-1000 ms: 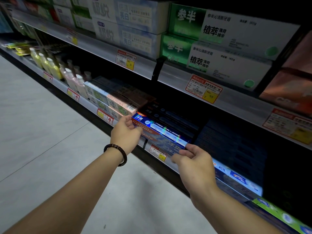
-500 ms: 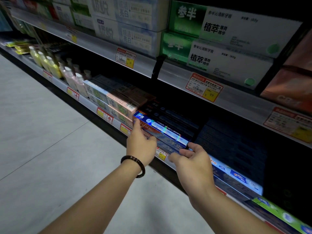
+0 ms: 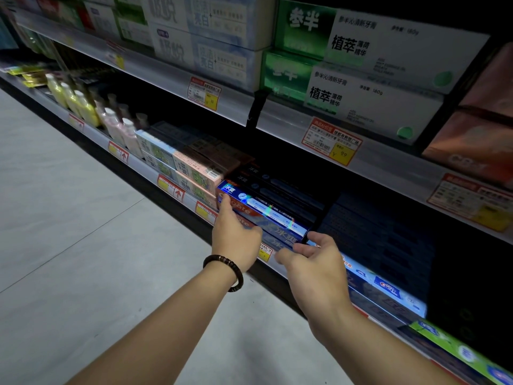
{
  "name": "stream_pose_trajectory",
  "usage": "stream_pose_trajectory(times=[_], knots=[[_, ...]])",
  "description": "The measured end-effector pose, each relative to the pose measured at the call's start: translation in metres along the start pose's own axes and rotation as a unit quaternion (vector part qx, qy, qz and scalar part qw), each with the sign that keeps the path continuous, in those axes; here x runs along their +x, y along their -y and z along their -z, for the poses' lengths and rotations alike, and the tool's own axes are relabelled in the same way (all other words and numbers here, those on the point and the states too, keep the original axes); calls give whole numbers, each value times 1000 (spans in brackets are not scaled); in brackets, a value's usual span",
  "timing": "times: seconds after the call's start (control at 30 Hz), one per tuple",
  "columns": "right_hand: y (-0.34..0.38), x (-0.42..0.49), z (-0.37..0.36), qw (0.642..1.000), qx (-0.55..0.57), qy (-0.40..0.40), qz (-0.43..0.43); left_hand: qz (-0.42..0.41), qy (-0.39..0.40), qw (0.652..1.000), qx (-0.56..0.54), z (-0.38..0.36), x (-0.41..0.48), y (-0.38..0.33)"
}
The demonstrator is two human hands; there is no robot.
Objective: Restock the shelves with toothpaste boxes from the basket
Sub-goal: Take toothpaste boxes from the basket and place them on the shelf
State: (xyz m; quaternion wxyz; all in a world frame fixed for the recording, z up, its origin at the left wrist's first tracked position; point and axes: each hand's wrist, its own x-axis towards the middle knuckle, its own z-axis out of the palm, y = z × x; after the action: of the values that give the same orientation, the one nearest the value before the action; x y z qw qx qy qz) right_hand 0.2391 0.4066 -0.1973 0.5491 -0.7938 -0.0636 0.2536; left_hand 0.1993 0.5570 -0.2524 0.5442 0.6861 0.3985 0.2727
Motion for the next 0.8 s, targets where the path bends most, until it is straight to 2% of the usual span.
stream_pose_trajectory(times=[0.17,0.47,0.8], knots=[[5,-5,11,1000,-3,1,-10,28,-13,999,9,3,-9,-14],[23,-28,38,999,12,-29,-12,124,53,989,54,15,-32,-52],[54,-78,82,999,19,-41,9,129,54,989,43,27,-86,-122]])
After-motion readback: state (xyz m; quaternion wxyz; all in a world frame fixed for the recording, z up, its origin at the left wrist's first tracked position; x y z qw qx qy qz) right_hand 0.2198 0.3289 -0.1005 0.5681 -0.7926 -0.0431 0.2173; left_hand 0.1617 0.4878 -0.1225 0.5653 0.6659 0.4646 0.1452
